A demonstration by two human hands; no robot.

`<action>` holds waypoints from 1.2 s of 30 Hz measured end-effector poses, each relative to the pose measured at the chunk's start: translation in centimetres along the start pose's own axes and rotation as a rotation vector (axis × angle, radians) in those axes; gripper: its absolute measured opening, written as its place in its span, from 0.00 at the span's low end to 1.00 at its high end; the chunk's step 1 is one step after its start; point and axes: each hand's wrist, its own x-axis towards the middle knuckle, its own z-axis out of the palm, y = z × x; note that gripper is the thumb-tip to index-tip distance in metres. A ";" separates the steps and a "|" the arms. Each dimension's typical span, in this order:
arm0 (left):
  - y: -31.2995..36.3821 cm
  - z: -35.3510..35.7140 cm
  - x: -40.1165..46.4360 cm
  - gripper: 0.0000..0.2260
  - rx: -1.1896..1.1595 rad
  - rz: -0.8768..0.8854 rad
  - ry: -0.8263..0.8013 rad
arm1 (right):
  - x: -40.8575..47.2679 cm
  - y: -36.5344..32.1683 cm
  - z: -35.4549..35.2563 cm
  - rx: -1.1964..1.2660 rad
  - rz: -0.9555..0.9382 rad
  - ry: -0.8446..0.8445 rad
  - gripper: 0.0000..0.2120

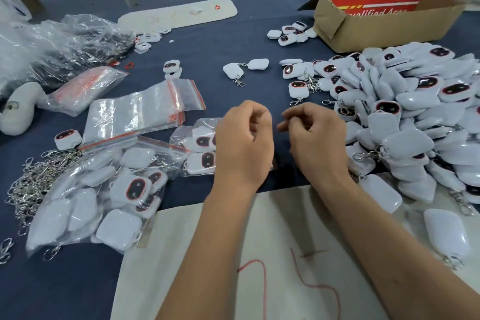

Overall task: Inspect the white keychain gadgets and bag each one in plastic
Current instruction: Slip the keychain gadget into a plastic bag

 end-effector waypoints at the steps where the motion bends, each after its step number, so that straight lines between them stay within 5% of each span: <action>1: -0.2 0.1 0.0 0.05 0.072 0.039 -0.048 | 0.4 0.0 0.0 -0.109 -0.031 0.068 0.12; 4: -0.8 0.2 0.1 0.06 0.292 0.086 -0.185 | 2.3 -0.1 0.9 -0.546 -0.206 0.062 0.16; 9: -1.2 -0.3 0.2 0.06 0.458 0.077 -0.252 | 5.4 -0.2 2.5 -0.949 -0.132 -0.336 0.30; 15: -1.0 -1.1 0.3 0.05 0.302 -0.031 -0.153 | 3.4 0.2 2.4 -0.649 -0.312 -0.044 0.10; 17: -0.9 -1.1 0.2 0.06 0.270 -0.033 -0.150 | 3.8 0.3 2.3 -0.708 -0.275 0.006 0.11; 21: -1.0 -1.0 0.0 0.06 0.262 -0.015 -0.161 | 5.9 0.3 2.2 -0.856 -0.171 -0.248 0.15; 25: -1.2 -1.2 0.2 0.05 0.229 -0.030 -0.102 | 5.1 0.0 2.2 -0.657 -0.263 -0.213 0.06; 28: -1.3 -1.4 0.4 0.04 0.141 -0.117 -0.015 | 3.2 -0.2 1.7 -0.475 -0.293 -0.147 0.09; 36: -0.3 -1.5 0.4 0.10 -0.453 -0.445 -0.019 | -1.8 -1.1 -0.1 -0.048 -0.419 -0.020 0.11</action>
